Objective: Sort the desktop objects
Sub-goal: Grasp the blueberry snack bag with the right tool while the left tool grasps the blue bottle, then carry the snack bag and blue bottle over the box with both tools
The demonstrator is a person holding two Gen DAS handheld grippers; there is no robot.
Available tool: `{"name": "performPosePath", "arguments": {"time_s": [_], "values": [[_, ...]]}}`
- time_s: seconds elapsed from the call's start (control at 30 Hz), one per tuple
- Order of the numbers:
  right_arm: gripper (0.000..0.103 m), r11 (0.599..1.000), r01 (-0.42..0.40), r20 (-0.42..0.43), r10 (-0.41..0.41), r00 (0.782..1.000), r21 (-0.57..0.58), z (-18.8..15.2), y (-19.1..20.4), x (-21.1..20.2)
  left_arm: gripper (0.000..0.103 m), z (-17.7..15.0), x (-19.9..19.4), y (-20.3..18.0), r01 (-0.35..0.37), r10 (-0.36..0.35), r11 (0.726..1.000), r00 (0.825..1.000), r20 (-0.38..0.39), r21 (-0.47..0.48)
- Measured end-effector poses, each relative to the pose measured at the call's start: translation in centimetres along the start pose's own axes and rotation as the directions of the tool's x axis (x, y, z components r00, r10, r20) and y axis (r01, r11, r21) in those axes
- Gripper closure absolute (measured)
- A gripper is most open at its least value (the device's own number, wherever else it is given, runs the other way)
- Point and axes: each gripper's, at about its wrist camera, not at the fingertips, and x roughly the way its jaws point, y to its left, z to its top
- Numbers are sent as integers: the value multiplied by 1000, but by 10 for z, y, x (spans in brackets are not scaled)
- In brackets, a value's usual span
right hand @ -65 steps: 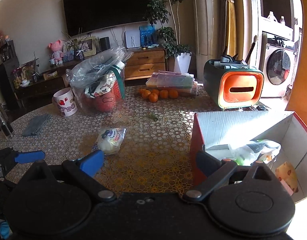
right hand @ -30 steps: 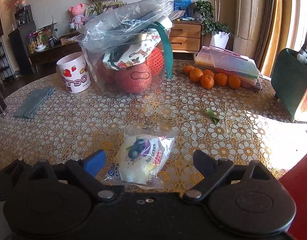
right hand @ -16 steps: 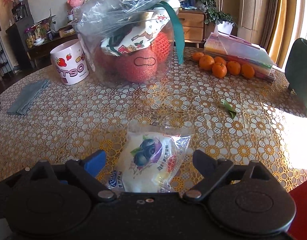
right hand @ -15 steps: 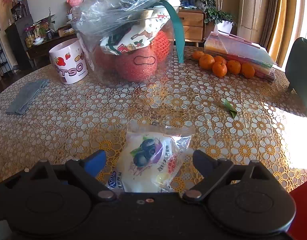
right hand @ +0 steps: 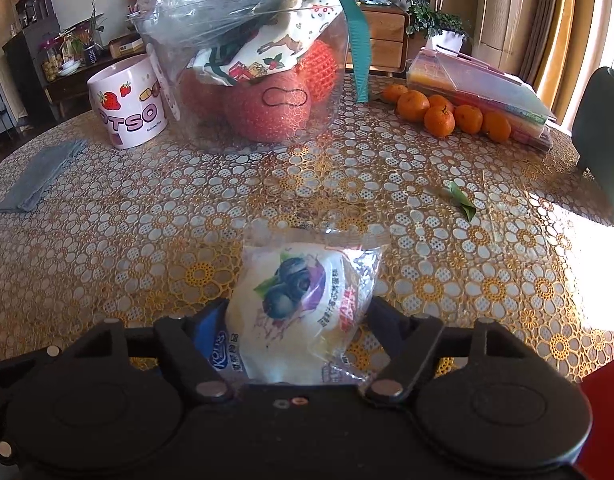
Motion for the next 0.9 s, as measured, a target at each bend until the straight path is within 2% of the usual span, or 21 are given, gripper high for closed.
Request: {"name": "performPosePath", "arguments": {"time_s": [0.03,0.13,0.2,0.37,0.43,0.67,0.9], "values": [[34,1000,-1,2,1,1000,3,0,0,-1,72,0,-1,-1,10,-10,1000,1000,0,3],[43,1000,-12,5,12,1000,16,0,-3,-3,72,0,-1,-4,5,-5,1000,1000,-3,-1],[45,1000,-9,8,9,1000,24,0,-6,-5,72,1,0,-3,7,-7,1000,1000,-5,-9],[46,998,4,12,-5,1000,58,-1,-19,-12,74,2,-3,-3,14,-14,1000,1000,-13,-28],[47,998,5,15,-6,1000,64,-3,-25,-18,79,1,-4,-3,15,-16,999,1000,-14,-40],[48,1000,28,36,-28,999,2,-14,-30,-41,80,1,-7,-4,0,-2,998,1000,-24,-68],[48,1000,-10,51,10,999,12,-22,-38,-68,80,1,-12,1,-13,7,990,999,-41,-143]]}}
